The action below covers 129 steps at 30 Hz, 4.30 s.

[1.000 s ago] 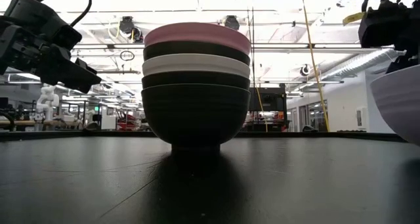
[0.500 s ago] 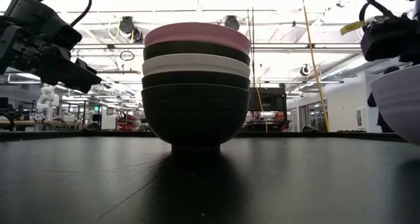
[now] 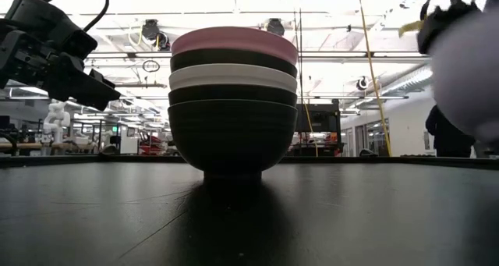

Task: Nest bowls inside each other
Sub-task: Stack the light purple bowl on top of the stacked pink bowl

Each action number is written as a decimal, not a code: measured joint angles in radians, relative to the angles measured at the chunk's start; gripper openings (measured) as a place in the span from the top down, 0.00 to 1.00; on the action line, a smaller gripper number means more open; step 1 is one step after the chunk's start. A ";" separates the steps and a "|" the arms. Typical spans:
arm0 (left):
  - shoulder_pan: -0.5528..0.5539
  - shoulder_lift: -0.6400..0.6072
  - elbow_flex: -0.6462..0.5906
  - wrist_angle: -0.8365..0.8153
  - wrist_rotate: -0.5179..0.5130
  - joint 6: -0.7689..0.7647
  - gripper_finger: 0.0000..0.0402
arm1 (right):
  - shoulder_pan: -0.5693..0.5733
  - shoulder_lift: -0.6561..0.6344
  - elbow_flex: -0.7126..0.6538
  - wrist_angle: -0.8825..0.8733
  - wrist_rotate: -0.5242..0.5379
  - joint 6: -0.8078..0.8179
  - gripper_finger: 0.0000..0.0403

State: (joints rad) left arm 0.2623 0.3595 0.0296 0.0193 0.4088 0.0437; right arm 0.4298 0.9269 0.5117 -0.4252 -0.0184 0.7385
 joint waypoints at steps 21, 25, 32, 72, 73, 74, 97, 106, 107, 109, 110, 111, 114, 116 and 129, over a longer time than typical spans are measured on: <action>0.000 0.000 0.000 -0.001 0.000 -0.003 0.80 | -0.296 -0.099 0.154 0.197 0.016 -0.473 1.00; 0.000 0.000 0.000 -0.002 0.000 -0.003 0.80 | -0.329 -0.084 0.222 0.188 0.015 -0.549 1.00; 0.000 0.000 0.000 -0.002 0.000 -0.003 0.80 | -0.404 -0.079 0.293 0.158 -0.002 -0.625 1.00; 0.000 0.000 0.000 -0.001 0.000 -0.008 0.80 | -0.599 0.649 1.084 -0.336 -0.295 -0.725 1.00; 0.000 0.000 0.000 -0.001 0.000 -0.008 0.80 | -0.599 0.666 1.098 -0.336 -0.302 -0.725 1.00; 0.000 0.000 0.000 -0.001 0.000 -0.008 0.80 | -0.599 0.682 1.112 -0.340 -0.302 -0.726 1.00; 0.000 0.000 0.000 -0.001 0.009 -0.016 0.80 | -0.559 0.982 1.423 -0.544 -0.325 -0.770 1.00; 0.000 0.000 0.000 -0.001 0.010 -0.016 0.80 | -0.558 1.030 1.424 -0.545 -0.324 -0.774 1.00; 0.000 0.000 0.000 0.000 0.009 -0.016 0.80 | -0.557 1.038 1.424 -0.548 -0.324 -0.777 1.00; 0.000 0.000 0.000 0.000 0.010 -0.016 0.80 | -0.553 1.057 1.424 -0.551 -0.322 -0.784 1.00; 0.000 0.000 0.000 0.000 0.010 -0.016 0.80 | -0.552 1.066 1.424 -0.556 -0.320 -0.789 1.00; 0.000 0.000 0.000 0.000 0.010 -0.015 0.80 | -0.550 1.078 1.424 -0.563 -0.319 -0.793 1.00; 0.000 0.000 0.000 0.000 0.010 -0.015 0.80 | -0.545 1.089 1.423 -0.584 -0.296 -0.790 1.00; -0.001 0.000 0.000 0.001 0.010 -0.015 0.80 | -0.544 1.095 1.424 -0.607 -0.275 -0.787 1.00; -0.001 0.000 0.000 0.002 0.010 -0.014 0.80 | -0.525 1.095 1.424 -0.649 -0.246 -0.783 1.00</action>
State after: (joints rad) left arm 0.2615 0.3599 0.0296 0.0208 0.4191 0.0296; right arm -0.0952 2.0224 1.9354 -1.0743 -0.2644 -0.0450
